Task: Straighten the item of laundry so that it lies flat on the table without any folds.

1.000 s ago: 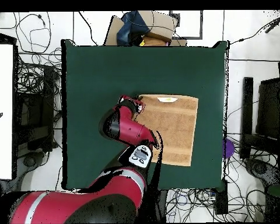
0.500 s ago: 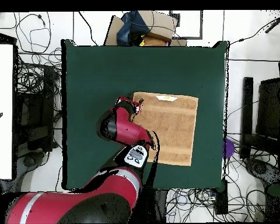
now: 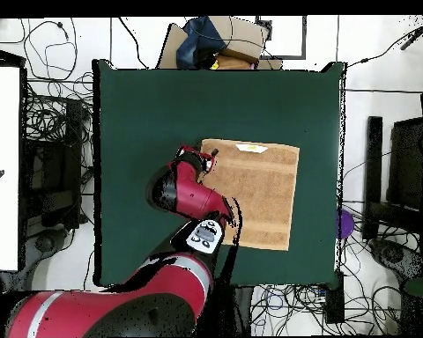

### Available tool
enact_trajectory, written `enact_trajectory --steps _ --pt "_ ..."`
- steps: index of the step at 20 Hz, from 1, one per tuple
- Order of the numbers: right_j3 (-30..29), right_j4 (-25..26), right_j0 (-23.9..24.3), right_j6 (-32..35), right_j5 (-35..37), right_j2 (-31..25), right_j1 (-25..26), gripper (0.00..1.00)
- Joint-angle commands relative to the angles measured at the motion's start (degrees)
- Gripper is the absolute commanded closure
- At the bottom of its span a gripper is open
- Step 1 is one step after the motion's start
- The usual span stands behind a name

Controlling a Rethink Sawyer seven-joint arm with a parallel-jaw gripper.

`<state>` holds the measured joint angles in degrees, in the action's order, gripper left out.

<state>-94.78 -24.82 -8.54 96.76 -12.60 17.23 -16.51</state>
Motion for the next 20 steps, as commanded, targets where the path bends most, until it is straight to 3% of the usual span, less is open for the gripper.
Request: enact_trajectory --steps 1,4,6,10,14,20 --pt "2.5 4.3 2.4 -0.5 20.2 3.6 2.7 0.00" --pt "4.8 6.7 0.1 -1.6 31.0 10.6 2.1 0.00" --pt "5.7 9.2 1.1 -1.9 32.8 11.6 1.6 0.00" --pt "4.6 15.1 5.6 -3.1 34.7 8.4 -3.5 0.00" --pt "4.2 20.1 8.3 -3.2 37.1 7.3 -5.0 0.00" --pt "-0.8 26.3 13.6 -3.3 34.0 0.7 -10.0 0.00"
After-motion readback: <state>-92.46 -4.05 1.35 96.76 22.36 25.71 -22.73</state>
